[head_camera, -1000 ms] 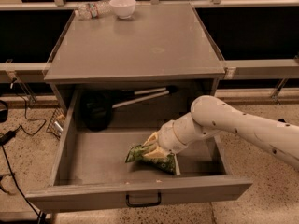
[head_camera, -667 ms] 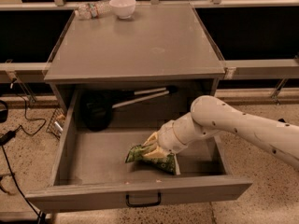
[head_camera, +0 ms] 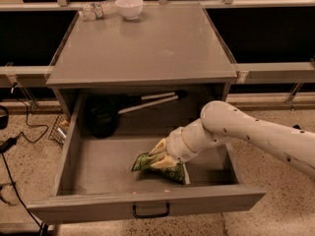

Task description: Place green jalapeno chip bag into top drawer

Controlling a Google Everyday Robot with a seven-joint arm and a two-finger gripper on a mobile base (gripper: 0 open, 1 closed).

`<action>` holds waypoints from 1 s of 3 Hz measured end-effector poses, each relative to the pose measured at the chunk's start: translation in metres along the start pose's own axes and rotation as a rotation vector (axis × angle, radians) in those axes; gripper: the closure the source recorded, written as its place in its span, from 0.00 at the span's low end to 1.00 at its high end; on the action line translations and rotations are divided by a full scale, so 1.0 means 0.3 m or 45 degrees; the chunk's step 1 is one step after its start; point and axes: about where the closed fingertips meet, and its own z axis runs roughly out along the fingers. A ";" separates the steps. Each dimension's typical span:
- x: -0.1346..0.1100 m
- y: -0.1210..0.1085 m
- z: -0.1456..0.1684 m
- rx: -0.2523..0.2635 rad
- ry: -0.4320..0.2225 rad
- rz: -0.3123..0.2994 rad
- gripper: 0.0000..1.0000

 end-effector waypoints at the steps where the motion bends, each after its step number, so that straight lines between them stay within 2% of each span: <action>1: 0.000 0.000 0.000 0.000 0.000 0.000 0.04; 2: 0.000 0.000 0.001 0.000 0.000 0.000 0.00; 3: 0.000 0.000 0.001 -0.001 0.000 0.000 0.00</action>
Offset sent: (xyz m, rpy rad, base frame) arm 0.0000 0.0000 0.0000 0.0000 0.0000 0.0000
